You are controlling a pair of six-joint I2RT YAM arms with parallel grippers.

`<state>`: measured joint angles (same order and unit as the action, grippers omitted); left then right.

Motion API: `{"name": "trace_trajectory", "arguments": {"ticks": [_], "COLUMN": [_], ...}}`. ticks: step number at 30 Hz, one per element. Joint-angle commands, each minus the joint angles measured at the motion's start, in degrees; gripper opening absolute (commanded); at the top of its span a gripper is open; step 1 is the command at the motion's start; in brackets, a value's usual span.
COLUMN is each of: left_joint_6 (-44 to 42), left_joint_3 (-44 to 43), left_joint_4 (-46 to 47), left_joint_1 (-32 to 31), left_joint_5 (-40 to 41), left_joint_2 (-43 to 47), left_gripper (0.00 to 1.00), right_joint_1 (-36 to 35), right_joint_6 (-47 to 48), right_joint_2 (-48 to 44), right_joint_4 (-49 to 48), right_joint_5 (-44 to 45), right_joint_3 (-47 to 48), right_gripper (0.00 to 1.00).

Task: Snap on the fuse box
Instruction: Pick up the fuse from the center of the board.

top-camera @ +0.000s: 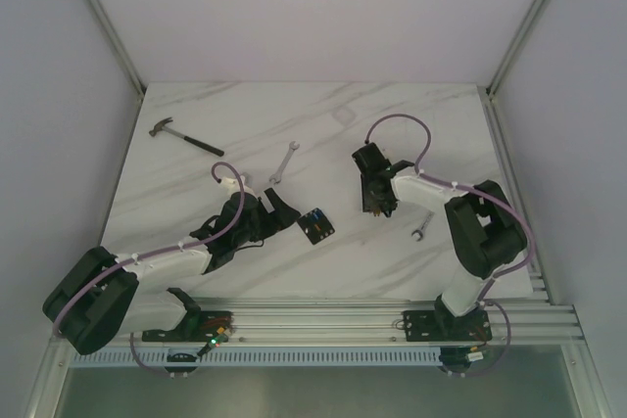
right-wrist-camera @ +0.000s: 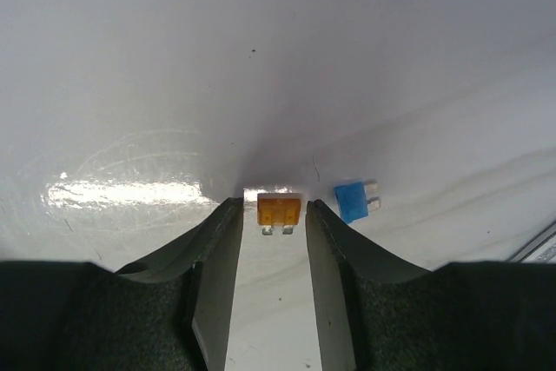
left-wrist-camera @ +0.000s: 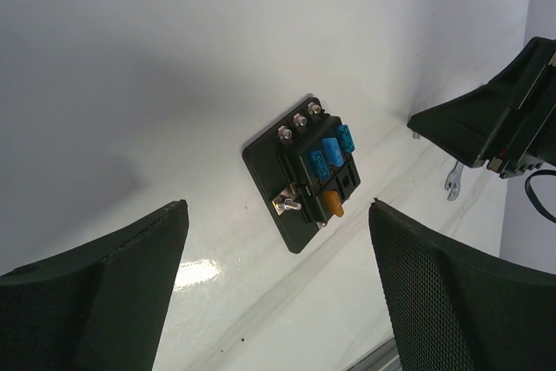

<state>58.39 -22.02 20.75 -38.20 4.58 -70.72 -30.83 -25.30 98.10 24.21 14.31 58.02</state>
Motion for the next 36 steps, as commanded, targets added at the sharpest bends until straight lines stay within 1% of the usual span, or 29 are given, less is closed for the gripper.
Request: {"name": "trace_trajectory", "arguments": {"ticks": [1,5,10,14,22,28,32,36], "left_joint_6": [0.2,0.2,0.2,0.1,-0.2,-0.3,-0.6,-1.3], "left_joint_3": [0.1,0.2,0.3,0.3,0.2,0.1,-0.1,-0.5], "left_joint_4": [-0.8,-0.7,-0.8,-0.7,-0.7,-0.7,-0.7,0.4], "left_joint_1": [0.4,0.4,0.3,0.3,0.4,0.3,0.4,0.3], "left_joint_5": [0.0,0.0,0.0,0.0,-0.2,-0.5,-0.8,-1.8], "left_joint_2": [0.0,0.2,0.6,0.6,0.8,0.8,0.8,0.3], "left_gripper": [0.94,0.94,0.94,0.95,1.00,1.00,1.00,1.00], "right_joint_1": [1.3,1.8,2.6,2.9,3.0,3.3,3.2,3.1], "right_joint_6": [6.0,6.1,5.3,5.1,6.8,8.6,9.0,8.7], "right_joint_2": [2.7,4.4,5.9,5.4,4.6,5.4,6.1,3.5], "right_joint_4": [3.7,3.9,5.3,6.8,8.5,8.9,8.9,7.5], "right_joint_5": [-4.3,-6.6,-6.7,-6.3,-7.2,-8.3,-8.4,-7.5], "right_joint_3": [1.7,2.4,2.9,2.7,2.6,3.3,3.3,2.8], "right_gripper": [0.42,0.41,0.39,0.39,0.38,0.38,0.29,0.24]}}
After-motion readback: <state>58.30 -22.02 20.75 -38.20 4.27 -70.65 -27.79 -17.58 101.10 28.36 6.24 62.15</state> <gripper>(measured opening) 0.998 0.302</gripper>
